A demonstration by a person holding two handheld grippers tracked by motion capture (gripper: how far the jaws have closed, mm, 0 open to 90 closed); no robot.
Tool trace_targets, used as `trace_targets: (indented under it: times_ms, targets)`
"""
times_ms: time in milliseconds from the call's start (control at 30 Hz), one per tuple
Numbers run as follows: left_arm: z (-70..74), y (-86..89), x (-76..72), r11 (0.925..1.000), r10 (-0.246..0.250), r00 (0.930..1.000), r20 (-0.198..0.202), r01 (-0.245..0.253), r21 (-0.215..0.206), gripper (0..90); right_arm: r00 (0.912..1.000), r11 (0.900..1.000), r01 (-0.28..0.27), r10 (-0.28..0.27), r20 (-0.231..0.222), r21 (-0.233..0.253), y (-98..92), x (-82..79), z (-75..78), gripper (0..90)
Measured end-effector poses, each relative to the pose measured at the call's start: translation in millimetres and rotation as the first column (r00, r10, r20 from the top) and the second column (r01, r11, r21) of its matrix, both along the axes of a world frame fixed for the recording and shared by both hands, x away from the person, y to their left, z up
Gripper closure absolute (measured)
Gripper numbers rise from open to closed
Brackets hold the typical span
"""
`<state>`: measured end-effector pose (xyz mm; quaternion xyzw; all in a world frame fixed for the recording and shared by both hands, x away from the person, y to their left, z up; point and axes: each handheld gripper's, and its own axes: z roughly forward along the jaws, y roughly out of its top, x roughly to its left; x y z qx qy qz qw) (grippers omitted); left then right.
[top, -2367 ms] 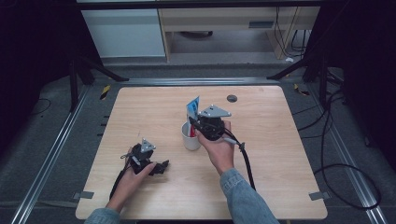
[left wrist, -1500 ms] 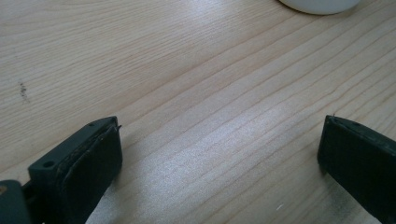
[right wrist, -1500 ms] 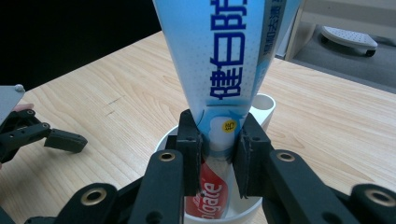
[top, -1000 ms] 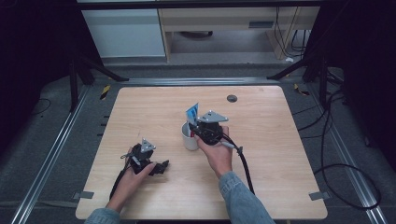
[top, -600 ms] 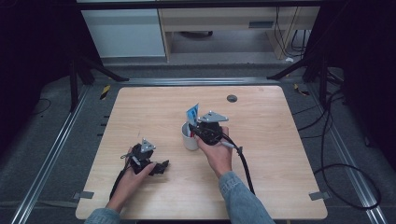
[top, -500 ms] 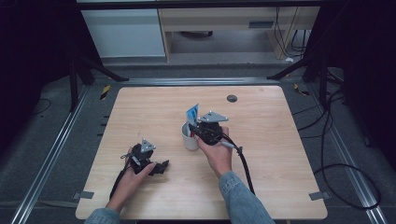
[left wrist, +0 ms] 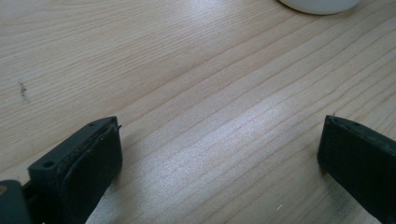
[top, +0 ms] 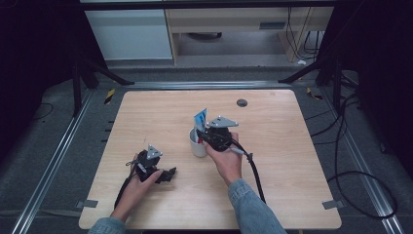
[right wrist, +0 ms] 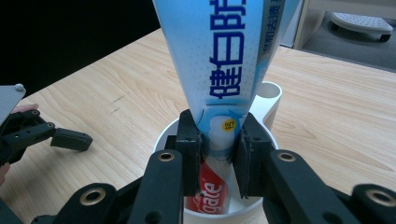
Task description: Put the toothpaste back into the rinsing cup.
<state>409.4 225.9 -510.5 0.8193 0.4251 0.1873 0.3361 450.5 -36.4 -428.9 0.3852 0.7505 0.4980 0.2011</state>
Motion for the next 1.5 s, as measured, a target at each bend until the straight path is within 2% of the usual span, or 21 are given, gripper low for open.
trace_targets:
  times_ms: [233, 900, 1500]
  targets:
    - [0.0, 0.0, 0.0, 1.0, 0.0, 1.0, 0.0, 0.0, 0.0, 0.0, 1.0, 1.0, -0.002, 0.002, -0.008, 0.004, -1.9, 2.1, 0.2, 73.3]
    - [0.0, 0.0, 0.0, 1.0, 0.0, 1.0, 0.0, 0.0, 0.001, 0.0, 0.9965, 0.999, 0.047, -0.045, -0.071, 0.025, -11.6, 14.2, 3.0, 70.9]
    - [0.0, 0.0, 0.0, 1.0, -0.001, 1.0, -0.001, 0.001, 0.0, 0.0, 0.995, 0.998, 0.045, -0.04, -0.091, 0.05, -16.5, 18.1, 2.4, 70.4]
